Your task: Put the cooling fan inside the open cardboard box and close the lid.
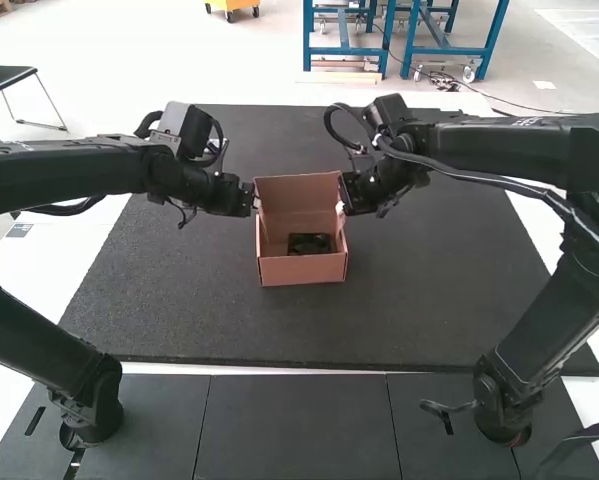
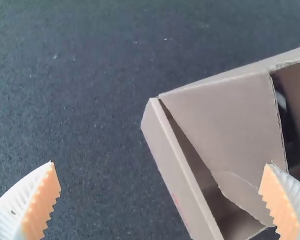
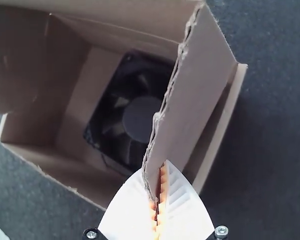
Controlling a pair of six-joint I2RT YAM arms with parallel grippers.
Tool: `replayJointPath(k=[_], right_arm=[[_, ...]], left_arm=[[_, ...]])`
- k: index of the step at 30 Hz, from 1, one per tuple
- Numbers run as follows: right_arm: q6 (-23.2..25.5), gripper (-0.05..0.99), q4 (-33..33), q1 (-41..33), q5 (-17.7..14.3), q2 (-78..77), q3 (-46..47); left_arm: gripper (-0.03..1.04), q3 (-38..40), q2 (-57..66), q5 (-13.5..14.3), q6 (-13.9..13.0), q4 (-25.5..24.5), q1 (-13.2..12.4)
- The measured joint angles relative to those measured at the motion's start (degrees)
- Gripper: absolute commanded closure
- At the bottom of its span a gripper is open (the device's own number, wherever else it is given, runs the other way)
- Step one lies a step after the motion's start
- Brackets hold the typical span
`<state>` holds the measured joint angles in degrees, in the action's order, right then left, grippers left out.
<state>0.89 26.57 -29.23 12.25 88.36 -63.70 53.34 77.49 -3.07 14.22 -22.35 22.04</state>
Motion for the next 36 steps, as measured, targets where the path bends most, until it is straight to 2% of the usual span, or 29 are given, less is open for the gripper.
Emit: replayJointPath(k=[20, 21, 24, 25, 26, 28, 31, 36], right_arm=[[-1.77, 0.95, 3.54, -0.39, -0.02, 0.00, 3.61], [-1.79, 0.90, 3.52, -0.39, -0.02, 0.02, 3.69], [-1.81, 0.50, 3.39, -0.39, 0.04, 0.00, 3.69], [-1.81, 0.40, 3.45, -0.46, 0.07, 0.00, 3.69], [-1.81, 0.34, 3.45, -0.50, 0.04, 0.00, 3.67], [-1.86, 0.15, 3.78, -0.72, 0.20, 0.00, 3.23], [-2.03, 0.11, 4.70, -0.76, 0.44, 0.00, 1.09], [-2.08, 0.11, 6.93, -0.76, 0.48, -0.59, -2.10]], left_arm=[[0.07, -0.76, -3.21, -0.20, -0.48, -4.68, 0.09], [0.07, -1.01, -3.21, -0.22, -0.50, -5.03, 0.11], [0.07, -1.27, -3.30, -0.22, -0.50, -5.27, 0.09], [0.07, -1.29, -3.39, -0.22, -0.50, -5.09, 0.02], [0.07, -1.29, -3.74, -0.22, -0.50, -4.85, -0.20], [0.07, -1.27, -4.61, -0.26, -0.48, -4.24, -0.96], [0.07, -1.27, -6.14, -0.02, -0.48, -3.28, -2.71], [0.07, -0.68, -6.62, 0.79, -0.46, -1.60, -4.48]])
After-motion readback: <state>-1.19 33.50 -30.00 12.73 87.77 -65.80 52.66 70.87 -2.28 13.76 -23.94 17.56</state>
